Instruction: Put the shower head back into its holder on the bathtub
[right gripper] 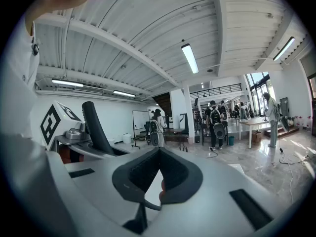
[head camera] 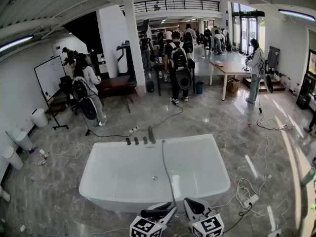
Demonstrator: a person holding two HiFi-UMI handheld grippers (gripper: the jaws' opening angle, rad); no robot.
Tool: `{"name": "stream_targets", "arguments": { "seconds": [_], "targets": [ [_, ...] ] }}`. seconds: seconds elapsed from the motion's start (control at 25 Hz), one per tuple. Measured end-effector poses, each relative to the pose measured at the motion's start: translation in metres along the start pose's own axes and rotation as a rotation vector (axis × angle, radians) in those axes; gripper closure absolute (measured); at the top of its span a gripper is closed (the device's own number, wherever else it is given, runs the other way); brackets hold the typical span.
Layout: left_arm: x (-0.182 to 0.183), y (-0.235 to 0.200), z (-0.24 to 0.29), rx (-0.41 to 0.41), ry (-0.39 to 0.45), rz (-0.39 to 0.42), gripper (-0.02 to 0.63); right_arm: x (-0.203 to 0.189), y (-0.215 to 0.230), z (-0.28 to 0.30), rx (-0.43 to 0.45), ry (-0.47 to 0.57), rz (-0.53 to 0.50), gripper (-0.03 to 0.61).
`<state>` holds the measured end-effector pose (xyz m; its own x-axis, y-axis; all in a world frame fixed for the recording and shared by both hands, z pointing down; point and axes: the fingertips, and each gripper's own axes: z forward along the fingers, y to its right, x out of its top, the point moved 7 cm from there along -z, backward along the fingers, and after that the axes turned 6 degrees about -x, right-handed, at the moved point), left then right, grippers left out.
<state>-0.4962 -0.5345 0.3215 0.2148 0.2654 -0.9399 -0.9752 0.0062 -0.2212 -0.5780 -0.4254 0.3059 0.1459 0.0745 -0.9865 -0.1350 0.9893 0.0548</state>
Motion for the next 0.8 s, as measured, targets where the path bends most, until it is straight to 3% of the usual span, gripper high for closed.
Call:
{"name": "stream_targets", "arguments": {
  "seconds": [0.6, 0.8],
  "targets": [
    [0.005, 0.007, -0.002, -0.006, -0.015, 0.02, 0.517, 0.006, -0.004, -0.006, 0.003, 0.003, 0.014, 0.565],
    [0.002, 0.009, -0.003, -0.006, -0.009, 0.022, 0.517, 0.004, -0.007, -0.011, 0.046, 0.019, 0.081, 0.565]
  ]
}}
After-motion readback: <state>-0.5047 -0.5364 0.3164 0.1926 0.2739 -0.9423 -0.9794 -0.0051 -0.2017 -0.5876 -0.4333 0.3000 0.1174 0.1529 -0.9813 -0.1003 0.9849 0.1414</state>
